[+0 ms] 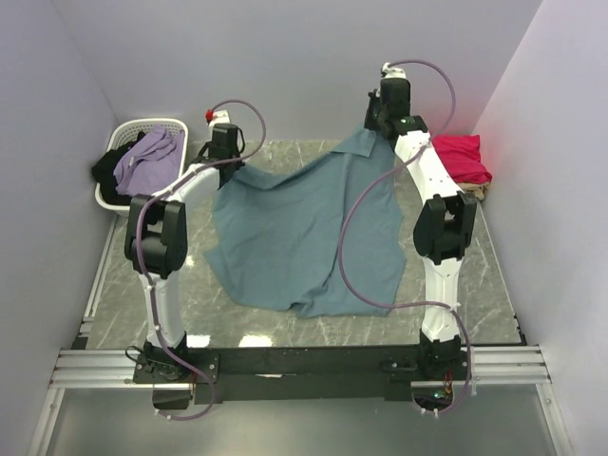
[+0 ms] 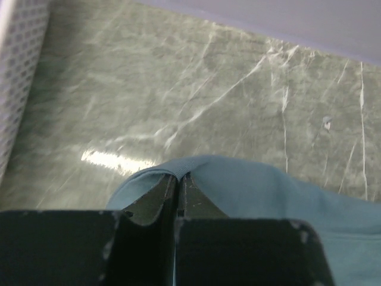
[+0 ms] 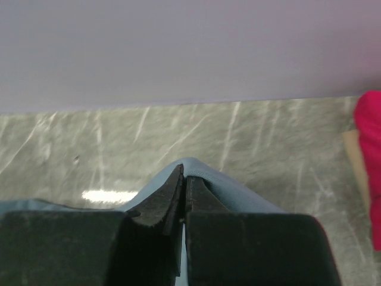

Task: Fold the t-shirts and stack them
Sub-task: Flatten the tshirt out

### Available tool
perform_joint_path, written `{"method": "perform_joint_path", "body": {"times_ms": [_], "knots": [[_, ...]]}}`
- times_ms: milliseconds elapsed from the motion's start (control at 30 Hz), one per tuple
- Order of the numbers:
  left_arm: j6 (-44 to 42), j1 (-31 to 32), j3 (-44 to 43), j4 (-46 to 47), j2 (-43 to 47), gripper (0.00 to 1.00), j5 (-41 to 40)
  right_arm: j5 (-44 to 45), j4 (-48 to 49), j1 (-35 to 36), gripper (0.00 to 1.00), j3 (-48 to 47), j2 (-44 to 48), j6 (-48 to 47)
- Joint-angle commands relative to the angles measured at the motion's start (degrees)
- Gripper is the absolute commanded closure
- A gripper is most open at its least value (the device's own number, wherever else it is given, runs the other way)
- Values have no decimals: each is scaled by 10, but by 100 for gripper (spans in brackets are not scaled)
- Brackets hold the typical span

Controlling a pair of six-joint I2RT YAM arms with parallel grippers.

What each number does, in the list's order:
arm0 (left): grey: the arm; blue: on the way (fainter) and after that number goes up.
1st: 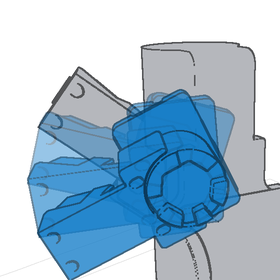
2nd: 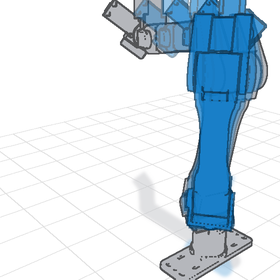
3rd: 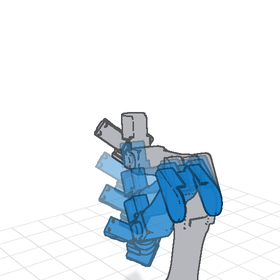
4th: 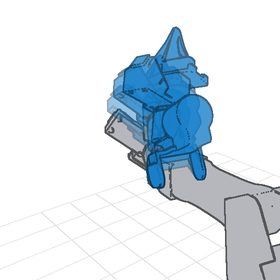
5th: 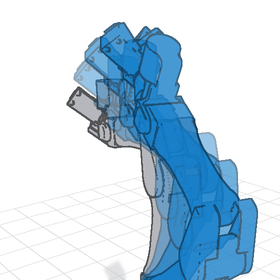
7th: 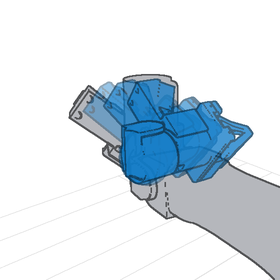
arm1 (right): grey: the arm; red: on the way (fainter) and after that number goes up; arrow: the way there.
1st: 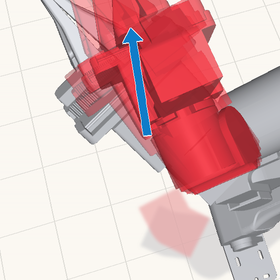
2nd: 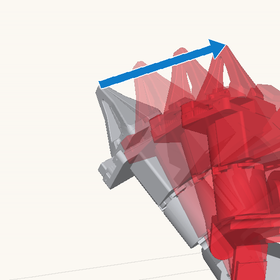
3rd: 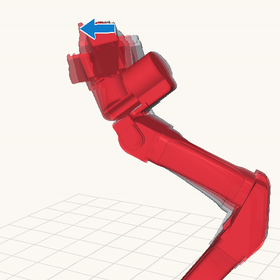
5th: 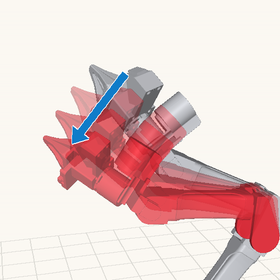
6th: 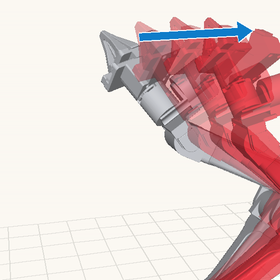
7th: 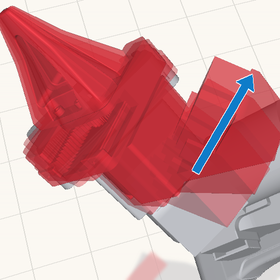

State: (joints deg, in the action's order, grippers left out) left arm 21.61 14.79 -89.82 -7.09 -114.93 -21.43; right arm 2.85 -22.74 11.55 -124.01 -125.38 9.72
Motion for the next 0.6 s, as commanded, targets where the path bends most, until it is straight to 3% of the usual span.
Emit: {"method": "perform_joint_path", "body": {"times_ms": [0, 200, 300, 433, 567], "knots": [[-18, -28, -80, 85, -39, 98, 73, 64, 32, -24, 100, -63, -19, 18], [-37, -56, -107, 79, -71, 99, 39, 35, 21, -43, 100, -93, -51, 24], [-25, -76, -81, 66, -52, 99, 31, 27, 22, -43, 100, -46, -28, 34], [4, -89, -6, 57, -14, 99, 73, -8, 24, -45, 100, 61, 20, 46], [19, -89, 22, 36, -3, 98, 105, -27, -14, -45, 100, 102, 47, 51]]}}
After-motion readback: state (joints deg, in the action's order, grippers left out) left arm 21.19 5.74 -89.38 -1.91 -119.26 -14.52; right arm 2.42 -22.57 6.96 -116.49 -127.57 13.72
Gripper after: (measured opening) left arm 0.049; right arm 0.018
